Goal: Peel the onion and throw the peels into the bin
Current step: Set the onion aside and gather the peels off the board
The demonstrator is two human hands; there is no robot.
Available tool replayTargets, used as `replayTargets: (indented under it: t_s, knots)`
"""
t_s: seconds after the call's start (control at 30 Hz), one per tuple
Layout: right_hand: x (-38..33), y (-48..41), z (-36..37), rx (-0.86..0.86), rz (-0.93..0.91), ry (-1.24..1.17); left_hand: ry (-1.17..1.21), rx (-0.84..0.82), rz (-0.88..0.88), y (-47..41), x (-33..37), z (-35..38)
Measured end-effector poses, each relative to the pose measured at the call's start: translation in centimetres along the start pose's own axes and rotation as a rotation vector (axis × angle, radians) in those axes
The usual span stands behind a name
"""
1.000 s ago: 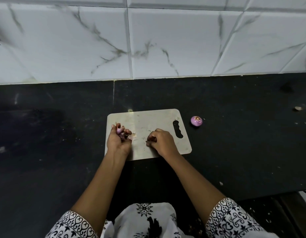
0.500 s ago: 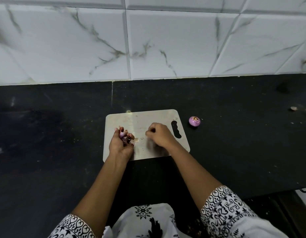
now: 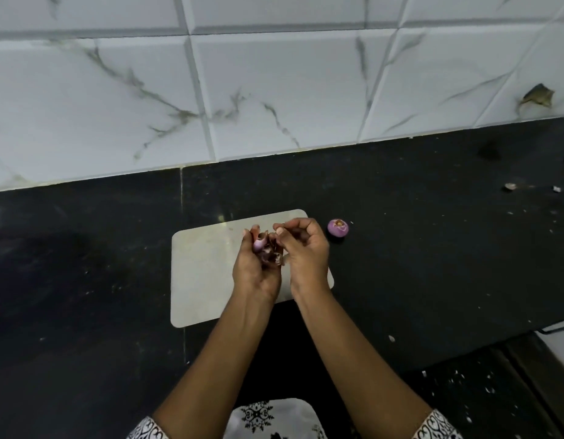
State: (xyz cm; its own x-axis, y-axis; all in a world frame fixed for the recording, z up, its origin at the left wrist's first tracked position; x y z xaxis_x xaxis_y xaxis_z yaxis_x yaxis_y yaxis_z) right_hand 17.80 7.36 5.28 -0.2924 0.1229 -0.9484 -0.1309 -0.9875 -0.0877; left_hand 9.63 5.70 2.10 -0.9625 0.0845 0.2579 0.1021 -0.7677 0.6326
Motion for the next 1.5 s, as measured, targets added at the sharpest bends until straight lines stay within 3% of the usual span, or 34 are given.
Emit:
replayTargets:
  t_s: [0.17, 0.4, 0.67, 0.83, 1.07, 1.27, 1.47, 1.5]
  knots:
    - [-3.2, 0.9, -4.3, 0.143, -0.067, 0.109, -0.143, -0.134, -0.091, 3.2, -5.8, 3.4]
    - [-7.0, 5.0, -16.9, 0.363, 0.051, -0.253, -0.422, -0.317, -0.119, 8.8, -17.9, 3.7]
    - [-6.1, 15.3, -35.8, 0.590, 0.103, -0.334, -0.559, -0.248, -0.336, 15.2, -35.9, -4.1]
    - [1.2, 20.5, -44.2, 0.739, 0.252, -0.509, -0.547, -0.068, -0.440, 13.8, -44.2, -11.7]
    - [17.4, 25.7, -52.0, 1.008, 0.570, -0.607, -0.638, 0.290, -0.599, 3.5, -53.0, -27.4]
    - [31.0, 26.0, -55.3, 0.907, 0.795, -0.491, -0.785, 0.490, -0.567, -6.4, -55.3, -37.3]
    - [39.1, 25.4, -58.3, 0.813, 0.925, -0.272, -0.859, 0.551, -0.513, -11.8, -54.4, -40.5]
    - [39.8, 25.5, -58.7, 0.800, 0.940, -0.248, -0.883, 0.484, -0.582, -12.1, -54.8, -40.5]
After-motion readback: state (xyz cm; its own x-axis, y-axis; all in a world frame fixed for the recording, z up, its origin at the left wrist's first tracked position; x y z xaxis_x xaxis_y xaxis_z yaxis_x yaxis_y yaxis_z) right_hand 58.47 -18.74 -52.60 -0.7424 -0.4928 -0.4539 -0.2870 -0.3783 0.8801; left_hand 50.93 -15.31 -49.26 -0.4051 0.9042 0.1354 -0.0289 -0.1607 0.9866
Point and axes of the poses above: each hand's wrist, its own y-axis away from the middle knuckle, its own z-axis out of the palm, x = y × z, the point moved 5 cm from there along -y, towards the middle knuckle, and after that the axes turned 11 degrees about -z, right-handed, at the moved point
